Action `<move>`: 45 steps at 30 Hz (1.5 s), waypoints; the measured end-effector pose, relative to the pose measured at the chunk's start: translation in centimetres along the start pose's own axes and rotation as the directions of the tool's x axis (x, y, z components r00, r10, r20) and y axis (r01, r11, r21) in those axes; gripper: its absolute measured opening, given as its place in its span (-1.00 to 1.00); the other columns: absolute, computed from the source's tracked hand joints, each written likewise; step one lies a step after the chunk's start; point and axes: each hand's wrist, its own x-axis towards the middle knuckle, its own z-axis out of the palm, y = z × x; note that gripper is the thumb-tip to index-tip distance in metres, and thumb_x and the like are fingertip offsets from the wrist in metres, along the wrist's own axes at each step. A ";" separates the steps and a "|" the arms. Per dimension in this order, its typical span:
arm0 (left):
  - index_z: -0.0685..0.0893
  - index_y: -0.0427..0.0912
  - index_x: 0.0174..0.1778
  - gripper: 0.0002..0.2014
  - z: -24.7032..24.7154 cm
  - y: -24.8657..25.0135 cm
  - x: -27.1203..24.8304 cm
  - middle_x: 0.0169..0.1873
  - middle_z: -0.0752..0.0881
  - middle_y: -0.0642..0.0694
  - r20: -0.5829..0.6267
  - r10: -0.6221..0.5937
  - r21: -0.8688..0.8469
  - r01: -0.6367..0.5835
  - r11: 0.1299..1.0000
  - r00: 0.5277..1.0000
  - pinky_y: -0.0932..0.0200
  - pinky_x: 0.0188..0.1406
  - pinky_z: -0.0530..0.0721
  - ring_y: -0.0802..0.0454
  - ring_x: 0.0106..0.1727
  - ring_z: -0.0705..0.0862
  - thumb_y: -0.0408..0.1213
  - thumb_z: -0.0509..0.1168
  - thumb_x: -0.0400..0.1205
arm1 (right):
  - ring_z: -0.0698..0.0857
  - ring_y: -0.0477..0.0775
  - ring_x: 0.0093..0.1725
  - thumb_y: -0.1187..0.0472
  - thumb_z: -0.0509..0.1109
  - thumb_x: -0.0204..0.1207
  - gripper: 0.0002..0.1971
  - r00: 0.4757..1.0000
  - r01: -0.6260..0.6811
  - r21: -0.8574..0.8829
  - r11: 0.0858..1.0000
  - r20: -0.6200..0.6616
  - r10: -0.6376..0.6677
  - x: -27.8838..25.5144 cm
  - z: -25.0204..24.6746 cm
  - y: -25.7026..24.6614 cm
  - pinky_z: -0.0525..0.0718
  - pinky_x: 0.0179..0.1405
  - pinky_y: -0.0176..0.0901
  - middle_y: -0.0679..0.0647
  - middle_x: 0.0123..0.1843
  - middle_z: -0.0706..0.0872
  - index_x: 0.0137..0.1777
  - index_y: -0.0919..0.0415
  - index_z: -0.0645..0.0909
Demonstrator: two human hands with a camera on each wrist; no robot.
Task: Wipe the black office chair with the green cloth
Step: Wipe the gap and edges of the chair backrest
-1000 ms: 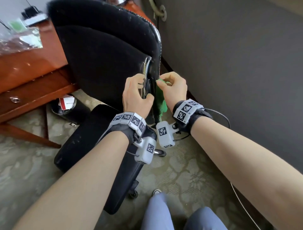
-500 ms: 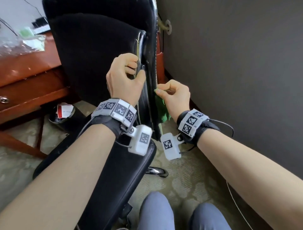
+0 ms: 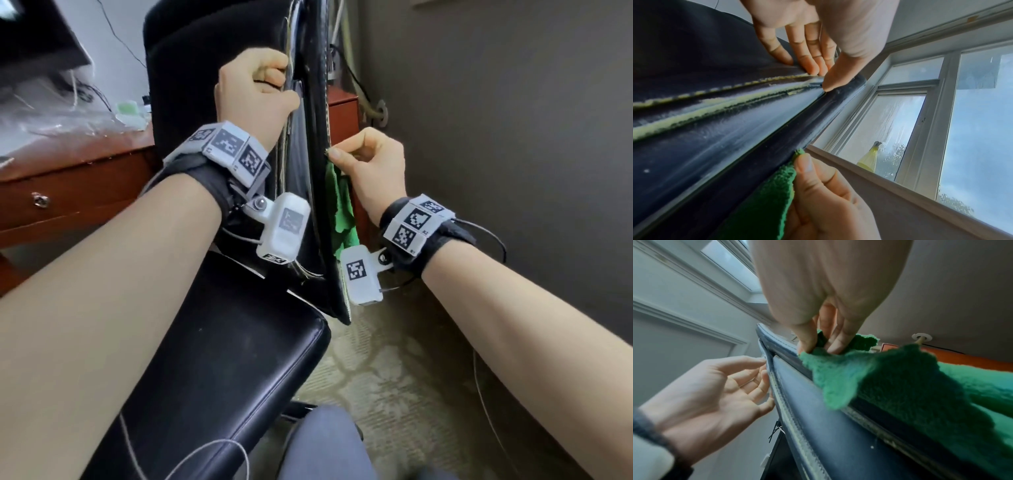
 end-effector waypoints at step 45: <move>0.27 0.10 0.61 -0.19 1.1 -0.8 -2.2 0.41 0.34 0.03 0.055 -0.125 0.020 0.124 0.992 0.991 0.44 -0.07 0.28 0.20 0.26 0.35 -0.19 0.45 0.44 | 0.76 0.10 -0.20 0.27 0.55 0.43 -0.84 0.979 0.203 0.044 0.978 -0.026 -0.202 5.3 1.1 -3.5 0.76 -0.05 0.14 0.12 -0.18 0.81 -0.26 0.15 0.61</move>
